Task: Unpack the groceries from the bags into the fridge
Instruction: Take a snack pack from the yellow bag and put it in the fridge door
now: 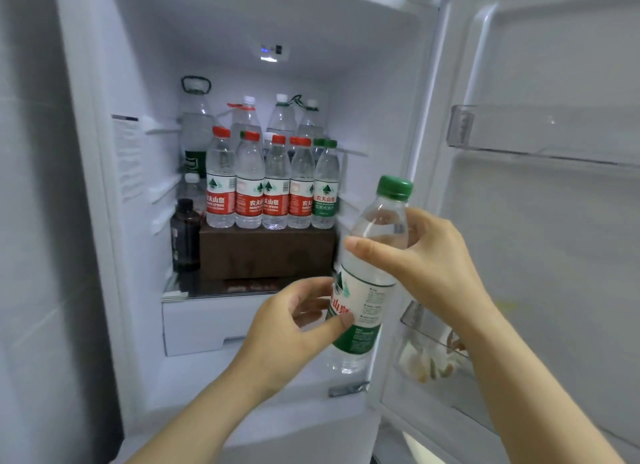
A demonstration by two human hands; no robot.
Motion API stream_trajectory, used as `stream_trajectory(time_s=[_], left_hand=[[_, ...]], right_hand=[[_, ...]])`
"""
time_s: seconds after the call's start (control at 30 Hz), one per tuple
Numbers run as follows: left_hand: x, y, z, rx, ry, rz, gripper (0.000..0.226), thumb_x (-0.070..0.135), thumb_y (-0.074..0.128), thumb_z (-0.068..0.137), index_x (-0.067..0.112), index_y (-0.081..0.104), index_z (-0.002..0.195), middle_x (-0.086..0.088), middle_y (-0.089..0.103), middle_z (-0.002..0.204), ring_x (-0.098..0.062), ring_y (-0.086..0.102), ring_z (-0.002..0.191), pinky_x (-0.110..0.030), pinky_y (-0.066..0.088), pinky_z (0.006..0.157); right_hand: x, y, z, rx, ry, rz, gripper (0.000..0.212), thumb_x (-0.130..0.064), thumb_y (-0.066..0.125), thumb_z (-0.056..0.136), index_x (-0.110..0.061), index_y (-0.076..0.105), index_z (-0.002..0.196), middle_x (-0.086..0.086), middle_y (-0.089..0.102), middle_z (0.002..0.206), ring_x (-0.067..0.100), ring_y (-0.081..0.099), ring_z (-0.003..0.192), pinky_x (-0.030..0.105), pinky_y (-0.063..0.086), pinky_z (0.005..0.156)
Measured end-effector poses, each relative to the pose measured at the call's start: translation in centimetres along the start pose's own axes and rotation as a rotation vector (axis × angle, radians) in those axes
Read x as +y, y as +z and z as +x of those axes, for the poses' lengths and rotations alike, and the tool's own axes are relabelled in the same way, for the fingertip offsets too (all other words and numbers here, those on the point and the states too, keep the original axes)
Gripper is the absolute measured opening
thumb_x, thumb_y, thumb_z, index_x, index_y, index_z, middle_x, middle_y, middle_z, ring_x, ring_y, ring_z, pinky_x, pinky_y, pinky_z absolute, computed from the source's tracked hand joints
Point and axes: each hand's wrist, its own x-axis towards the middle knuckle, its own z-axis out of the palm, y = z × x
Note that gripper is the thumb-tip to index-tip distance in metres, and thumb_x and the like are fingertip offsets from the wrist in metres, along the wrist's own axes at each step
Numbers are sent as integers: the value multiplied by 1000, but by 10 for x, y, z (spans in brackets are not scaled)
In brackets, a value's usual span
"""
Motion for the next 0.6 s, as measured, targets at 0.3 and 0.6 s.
stream_trajectory(time_s=[0.3, 0.6], left_hand=[[-35, -75, 20, 85, 4, 87, 48, 29, 84, 66, 44, 57, 103, 29, 67, 102, 8, 63, 96, -13, 52, 75], [-69, -122, 30, 224, -1, 154, 47, 24, 86, 63, 40, 61, 100, 26, 68, 97, 4, 65, 91, -13, 53, 71]], right_hand=[[-30, 98, 34, -112, -42, 53, 36, -56, 80, 62, -37, 67, 90, -16, 73, 86, 1, 68, 81, 25, 58, 58], [-29, 161, 55, -254, -55, 122, 43, -57, 78, 64, -36, 66, 100, -20, 72, 95, -6, 67, 89, 25, 57, 72]])
